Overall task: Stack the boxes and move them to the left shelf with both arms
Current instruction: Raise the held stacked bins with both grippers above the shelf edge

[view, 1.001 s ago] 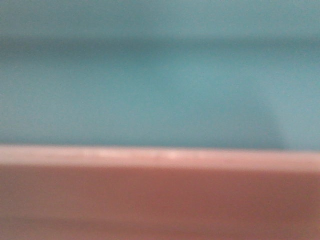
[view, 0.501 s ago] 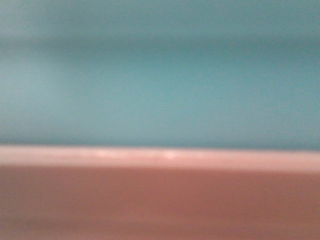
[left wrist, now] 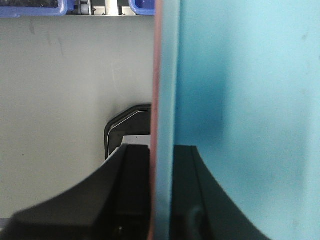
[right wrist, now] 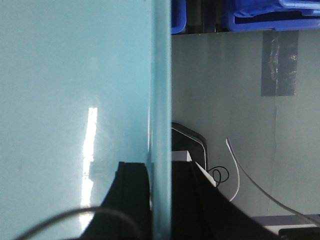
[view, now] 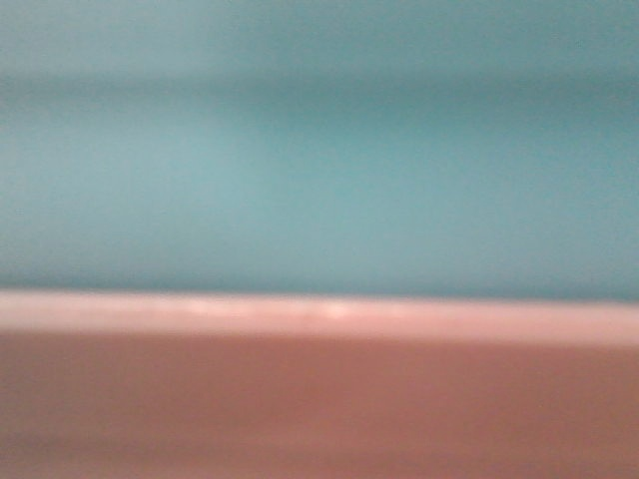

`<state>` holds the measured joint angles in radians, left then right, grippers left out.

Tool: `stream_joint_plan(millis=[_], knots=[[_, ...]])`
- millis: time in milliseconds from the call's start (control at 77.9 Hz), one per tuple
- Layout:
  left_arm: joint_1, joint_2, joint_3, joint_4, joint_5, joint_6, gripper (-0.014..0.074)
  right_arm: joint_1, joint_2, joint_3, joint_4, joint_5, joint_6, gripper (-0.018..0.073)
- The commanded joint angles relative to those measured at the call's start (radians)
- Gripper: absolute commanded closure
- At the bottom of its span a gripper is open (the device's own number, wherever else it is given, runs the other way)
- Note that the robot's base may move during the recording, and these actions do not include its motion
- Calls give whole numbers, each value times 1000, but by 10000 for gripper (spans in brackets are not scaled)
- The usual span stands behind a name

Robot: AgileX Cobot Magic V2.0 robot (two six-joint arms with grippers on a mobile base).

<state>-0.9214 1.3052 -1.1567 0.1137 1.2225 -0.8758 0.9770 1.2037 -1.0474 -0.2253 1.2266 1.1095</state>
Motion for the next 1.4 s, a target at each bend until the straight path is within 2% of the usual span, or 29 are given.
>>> stream_joint_plan(millis=[0,1386], knots=[[-7,-33,-35,42,32,-2,589,-2,-28,-33,-50,53,-3,503],[-7,-33,-35,28,31,-2,589,-2,-28,-33,-53,26,-3,503]])
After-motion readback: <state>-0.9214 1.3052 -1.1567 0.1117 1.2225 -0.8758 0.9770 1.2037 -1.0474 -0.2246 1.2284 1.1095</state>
